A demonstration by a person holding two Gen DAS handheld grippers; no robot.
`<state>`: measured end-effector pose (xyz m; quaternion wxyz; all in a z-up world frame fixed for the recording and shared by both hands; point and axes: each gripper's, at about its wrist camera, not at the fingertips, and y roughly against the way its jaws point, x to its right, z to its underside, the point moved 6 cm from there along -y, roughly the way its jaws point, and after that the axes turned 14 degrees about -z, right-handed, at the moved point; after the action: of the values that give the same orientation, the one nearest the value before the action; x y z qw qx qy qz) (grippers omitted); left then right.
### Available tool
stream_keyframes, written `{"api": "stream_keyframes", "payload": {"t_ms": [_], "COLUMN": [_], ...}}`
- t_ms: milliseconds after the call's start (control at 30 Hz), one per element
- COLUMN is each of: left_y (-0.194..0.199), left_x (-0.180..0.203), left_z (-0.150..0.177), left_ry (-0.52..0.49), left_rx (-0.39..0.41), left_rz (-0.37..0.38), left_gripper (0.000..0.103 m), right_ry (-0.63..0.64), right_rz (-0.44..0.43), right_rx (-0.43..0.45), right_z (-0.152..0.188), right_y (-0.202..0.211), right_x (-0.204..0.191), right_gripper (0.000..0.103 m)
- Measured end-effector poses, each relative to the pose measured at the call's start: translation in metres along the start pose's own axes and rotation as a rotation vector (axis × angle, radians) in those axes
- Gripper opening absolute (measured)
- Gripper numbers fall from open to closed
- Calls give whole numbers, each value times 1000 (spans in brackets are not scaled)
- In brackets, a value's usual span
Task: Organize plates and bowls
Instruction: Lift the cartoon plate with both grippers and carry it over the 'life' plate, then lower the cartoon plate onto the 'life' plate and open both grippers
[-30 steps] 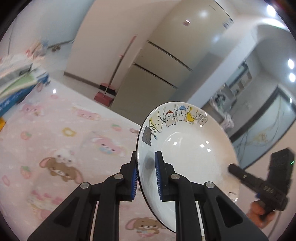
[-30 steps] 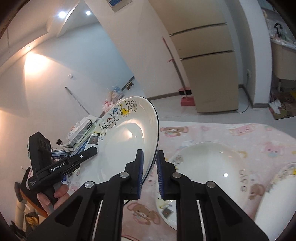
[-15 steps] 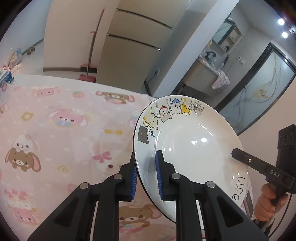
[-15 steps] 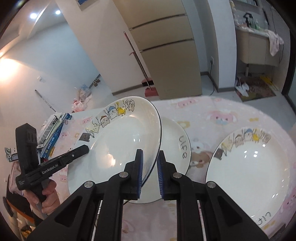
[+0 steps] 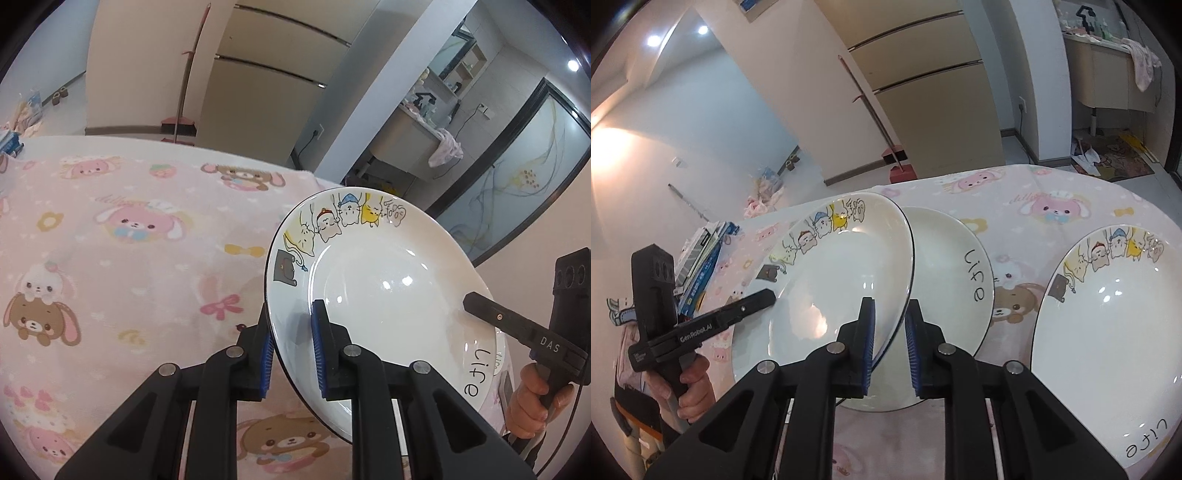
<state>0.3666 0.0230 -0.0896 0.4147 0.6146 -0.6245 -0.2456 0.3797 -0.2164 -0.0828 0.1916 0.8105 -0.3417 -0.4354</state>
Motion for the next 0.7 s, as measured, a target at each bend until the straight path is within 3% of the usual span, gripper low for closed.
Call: {"api": "stream_keyframes", "payload": {"t_ms": [433,567,700], "left_y": [-9,-9,-8], "left_x": [17,23,30], "left_z": [7,8,10], "left_ry": [-74,-116,-160], "left_rx": [-8,1,2], "left_rz": [-27,-53,-78], "left_gripper": [19,20,20], "right_ry": [-15,6,-38], "right_rz": [71,137,143], "right_rx": [-19,-44,-76], "right_z": [6,9,13], "right_y": [-7,-11,-17], "right_x": [18,21,32], "right_gripper": [17,18,18]}}
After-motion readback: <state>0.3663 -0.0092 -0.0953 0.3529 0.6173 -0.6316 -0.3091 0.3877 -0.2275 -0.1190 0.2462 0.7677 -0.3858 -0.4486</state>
